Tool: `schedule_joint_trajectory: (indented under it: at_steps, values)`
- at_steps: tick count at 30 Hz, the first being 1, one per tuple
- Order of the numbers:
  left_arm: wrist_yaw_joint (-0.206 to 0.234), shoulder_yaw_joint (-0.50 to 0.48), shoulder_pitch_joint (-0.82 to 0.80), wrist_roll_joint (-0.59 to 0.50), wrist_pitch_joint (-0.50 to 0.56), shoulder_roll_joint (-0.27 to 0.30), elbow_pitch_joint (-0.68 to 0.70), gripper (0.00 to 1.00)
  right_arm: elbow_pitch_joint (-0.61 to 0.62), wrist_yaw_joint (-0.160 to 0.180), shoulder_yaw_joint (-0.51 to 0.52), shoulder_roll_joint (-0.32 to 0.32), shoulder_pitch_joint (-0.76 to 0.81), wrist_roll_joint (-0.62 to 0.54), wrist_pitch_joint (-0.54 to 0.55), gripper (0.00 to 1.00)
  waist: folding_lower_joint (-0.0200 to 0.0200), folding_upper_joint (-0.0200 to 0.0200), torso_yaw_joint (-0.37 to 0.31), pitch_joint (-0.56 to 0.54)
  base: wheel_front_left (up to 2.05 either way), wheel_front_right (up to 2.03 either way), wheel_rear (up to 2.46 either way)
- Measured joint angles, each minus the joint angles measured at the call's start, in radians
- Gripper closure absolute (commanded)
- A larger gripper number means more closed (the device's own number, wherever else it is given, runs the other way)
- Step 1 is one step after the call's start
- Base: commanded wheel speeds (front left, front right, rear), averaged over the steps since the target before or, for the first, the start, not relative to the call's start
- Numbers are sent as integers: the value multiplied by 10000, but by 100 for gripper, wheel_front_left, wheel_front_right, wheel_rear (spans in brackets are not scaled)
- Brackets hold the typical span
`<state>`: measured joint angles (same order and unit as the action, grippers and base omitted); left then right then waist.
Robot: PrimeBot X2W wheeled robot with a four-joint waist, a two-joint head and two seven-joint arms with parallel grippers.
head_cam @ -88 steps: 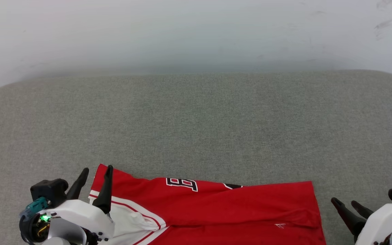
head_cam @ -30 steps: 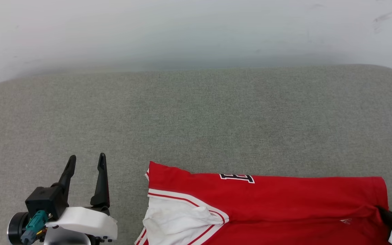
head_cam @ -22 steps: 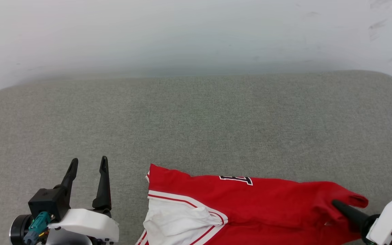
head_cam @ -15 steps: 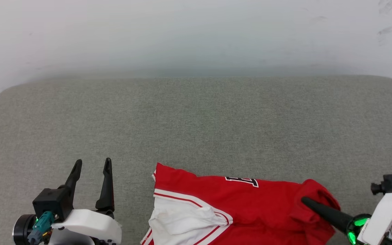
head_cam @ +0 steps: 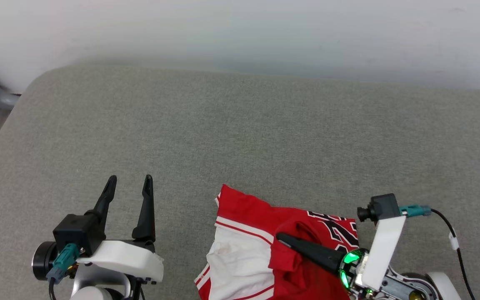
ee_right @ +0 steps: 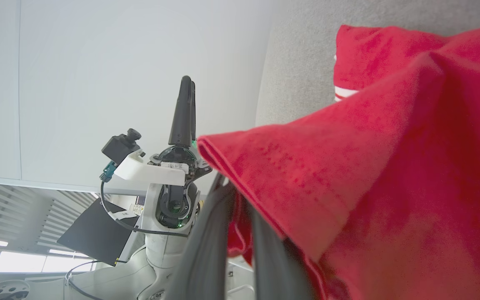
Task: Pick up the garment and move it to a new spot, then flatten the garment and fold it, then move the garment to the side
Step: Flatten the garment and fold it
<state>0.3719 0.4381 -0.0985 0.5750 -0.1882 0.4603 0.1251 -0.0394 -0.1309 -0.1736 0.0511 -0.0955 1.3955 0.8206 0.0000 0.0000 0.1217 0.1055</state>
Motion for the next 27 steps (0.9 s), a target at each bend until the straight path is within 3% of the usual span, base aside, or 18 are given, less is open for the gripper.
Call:
schedule_joint_trajectory:
  at_steps: [5, 14, 15, 16, 17, 22, 27]
  values:
    - [-142, 77, -414, -19, -190, -267, -142, 0, -445, 0, -1014, -8, -593, -58, -500, 100, 0, 0, 377, 457, 0, 0, 0]
    - [-385, 36, -879, -77, -529, -669, -640, 0, -1381, 0, -1873, -4, -1059, -504, -1507, 100, 1, 0, 797, 1130, 0, 0, 0]
    - [-424, 23, -894, -77, -550, -702, -681, 0, -1457, 0, -1939, 0, -1081, -489, -1576, 92, 1, 0, 798, 1157, 0, 0, 0]
    - [-443, 15, -894, -77, -585, -742, -731, 0, -1532, 0, -1996, -4, -1100, -489, -1695, 61, 1, 0, 784, 1172, 0, 0, 0]
    - [-464, -2, -894, -79, -593, -780, -777, 0, -1599, 0, -2067, -4, -1113, -499, -1766, 0, 1, 0, 763, 1183, 0, 0, 0]
    - [-612, -69, -917, -123, -662, -861, -976, 0, -1722, 0, -2328, -2, -1351, -556, -2151, 0, 1, 0, 641, 1142, 0, 0, 0]
    - [-673, -136, -931, -165, -690, -863, -1137, 0, -1039, 0, -2746, 240, -1555, -894, -2594, 0, 0, 0, 520, 913, 0, 0, 0]
